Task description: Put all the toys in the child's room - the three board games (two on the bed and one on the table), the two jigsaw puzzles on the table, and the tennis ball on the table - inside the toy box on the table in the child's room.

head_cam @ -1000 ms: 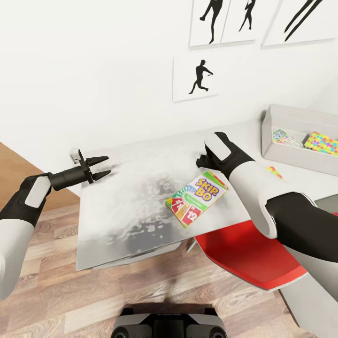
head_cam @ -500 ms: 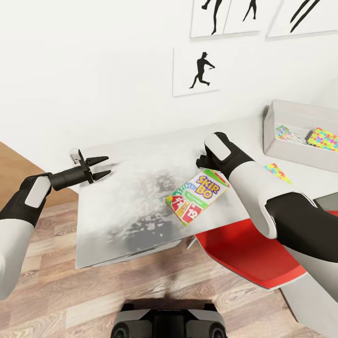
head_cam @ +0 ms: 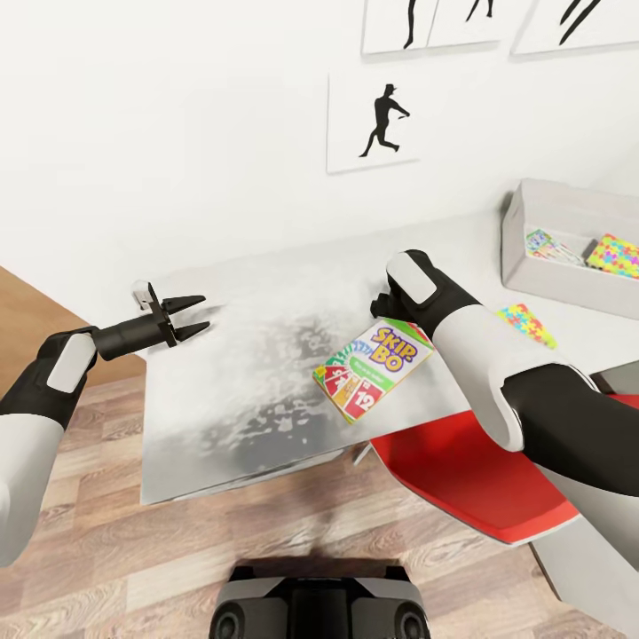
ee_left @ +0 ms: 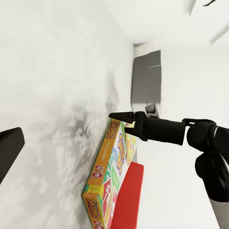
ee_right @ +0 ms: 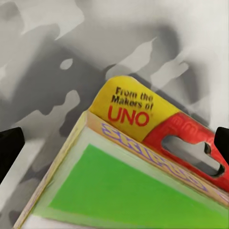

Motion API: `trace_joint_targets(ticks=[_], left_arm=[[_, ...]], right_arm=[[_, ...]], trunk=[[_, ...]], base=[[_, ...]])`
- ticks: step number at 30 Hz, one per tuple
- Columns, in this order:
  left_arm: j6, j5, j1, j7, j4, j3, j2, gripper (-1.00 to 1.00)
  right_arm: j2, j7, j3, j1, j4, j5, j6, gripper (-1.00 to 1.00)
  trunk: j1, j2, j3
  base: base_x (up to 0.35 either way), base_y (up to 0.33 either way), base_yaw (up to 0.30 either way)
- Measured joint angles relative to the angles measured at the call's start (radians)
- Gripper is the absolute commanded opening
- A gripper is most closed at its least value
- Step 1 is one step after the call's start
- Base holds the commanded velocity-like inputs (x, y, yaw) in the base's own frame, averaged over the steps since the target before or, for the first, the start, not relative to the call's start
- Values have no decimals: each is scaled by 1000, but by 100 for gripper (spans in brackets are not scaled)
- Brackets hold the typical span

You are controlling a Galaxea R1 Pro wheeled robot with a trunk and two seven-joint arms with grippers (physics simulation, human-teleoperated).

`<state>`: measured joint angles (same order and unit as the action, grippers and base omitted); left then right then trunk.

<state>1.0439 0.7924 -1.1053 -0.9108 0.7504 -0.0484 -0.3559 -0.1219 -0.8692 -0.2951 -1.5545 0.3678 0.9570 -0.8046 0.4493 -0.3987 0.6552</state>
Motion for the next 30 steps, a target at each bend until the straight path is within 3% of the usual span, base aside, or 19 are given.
trace_joint_targets(ticks=[10, 30], left_arm=[[0, 0, 0, 0, 0, 0, 0, 100], [0, 1, 0, 0, 0, 0, 0, 100]], right_arm=[[0, 1, -2, 1, 8, -8, -11, 100], [0, 1, 0, 1, 11, -10, -36, 100]], trunk=[[0, 0, 2], [0, 0, 2]], base=[[-9, 0, 0], [-111, 0, 0]])
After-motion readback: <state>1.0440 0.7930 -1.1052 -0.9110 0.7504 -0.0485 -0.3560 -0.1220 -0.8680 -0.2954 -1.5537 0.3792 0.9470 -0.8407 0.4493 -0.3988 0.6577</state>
